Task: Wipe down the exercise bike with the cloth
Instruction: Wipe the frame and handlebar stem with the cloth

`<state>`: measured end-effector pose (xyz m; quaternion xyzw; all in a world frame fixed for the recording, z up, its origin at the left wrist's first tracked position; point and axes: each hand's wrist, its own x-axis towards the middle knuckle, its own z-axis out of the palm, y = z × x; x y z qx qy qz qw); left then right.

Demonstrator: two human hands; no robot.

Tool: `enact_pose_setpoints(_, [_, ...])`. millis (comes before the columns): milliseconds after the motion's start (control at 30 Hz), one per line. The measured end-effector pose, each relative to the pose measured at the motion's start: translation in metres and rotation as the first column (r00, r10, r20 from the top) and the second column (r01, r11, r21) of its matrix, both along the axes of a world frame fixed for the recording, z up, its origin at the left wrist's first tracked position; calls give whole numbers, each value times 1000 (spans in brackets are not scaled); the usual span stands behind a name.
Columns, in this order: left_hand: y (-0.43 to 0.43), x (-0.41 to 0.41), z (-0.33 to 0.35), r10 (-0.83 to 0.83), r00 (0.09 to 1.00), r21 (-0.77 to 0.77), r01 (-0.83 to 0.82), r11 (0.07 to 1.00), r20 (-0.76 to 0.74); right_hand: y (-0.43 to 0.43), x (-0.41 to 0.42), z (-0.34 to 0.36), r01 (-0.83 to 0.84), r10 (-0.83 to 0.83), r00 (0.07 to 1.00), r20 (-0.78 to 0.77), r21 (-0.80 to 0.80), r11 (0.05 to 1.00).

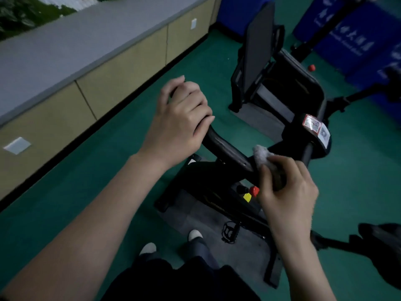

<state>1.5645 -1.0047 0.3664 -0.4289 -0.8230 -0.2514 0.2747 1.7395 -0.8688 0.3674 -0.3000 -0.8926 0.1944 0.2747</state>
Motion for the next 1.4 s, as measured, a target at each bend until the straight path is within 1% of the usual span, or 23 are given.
enact_pose_setpoints(100, [0,-2,-2,-23,1000,13,23,1000,11,-27,2,-17,227,-229,958,-171,-35,973])
enact_pose_setpoints(200, [0,-5,-2,-42,999,10,41,999,14,-53,-18,-27,348,-362,874,-325,-102,932])
enact_pose_setpoints(300, [-2,-8,-1,-74,997,-17,74,997,9,-77,-46,-30,365,-387,820,-421,-136,921])
enact_pose_setpoints(433, [-6,-13,-1,-121,993,-46,121,992,-11,-101,-86,-29,286,-323,803,-501,-152,946])
enact_pose_setpoints(500, [-7,-14,-1,-133,991,-55,133,990,-12,-103,-88,-31,279,-313,797,-516,-146,949])
enact_pose_setpoints(567, [-8,-13,-1,-129,991,-54,128,990,-17,-98,-75,-36,330,-357,780,-514,-147,933])
enact_pose_setpoints(667, [-7,-13,-4,-128,992,-46,128,991,-8,-92,-62,-42,438,-479,692,-541,-214,873])
enact_pose_setpoints(733, [-7,-14,-5,-125,992,-48,125,991,-5,-97,-72,-44,442,-492,656,-573,-237,865])
enact_pose_setpoints(800, [-8,-16,-5,-128,992,-61,127,990,-16,-106,-90,-45,398,-443,662,-604,-217,891])
enact_pose_setpoints(867, [-10,-19,-4,-145,989,-82,142,986,-30,-112,-103,-45,328,-374,690,-620,-192,925])
enact_pose_setpoints(933, [-11,-21,-3,-167,986,-97,163,982,-31,-111,-107,-46,281,-320,721,-615,-163,946])
enact_pose_setpoints(1000, [-13,-21,-3,-169,985,-98,166,981,-25,-106,-96,-48,273,-275,763,-585,-95,957])
enact_pose_setpoints(1067, [-13,-20,-3,-164,986,-84,162,983,-21,-96,-74,-53,339,-307,769,-561,-49,939])
enact_pose_setpoints(1133, [-12,-19,-4,-161,987,-68,160,985,-15,-82,-52,-56,457,-409,714,-568,-65,887])
enact_pose_setpoints(1200, [-11,-18,-4,-158,987,-56,157,986,-12,-75,-44,-58,521,-483,646,-592,-120,845])
enact_pose_setpoints(1267, [-10,-18,-5,-153,988,-50,152,987,-17,-83,-52,-60,497,-480,638,-602,-154,854])
enact_pose_setpoints(1333, [-10,-18,-6,-149,988,-53,148,988,-28,-97,-63,-59,429,-447,669,-594,-182,885])
enact_pose_setpoints(1400, [-10,-18,-6,-149,988,-56,147,988,-34,-102,-62,-59,377,-437,679,-590,-230,897])
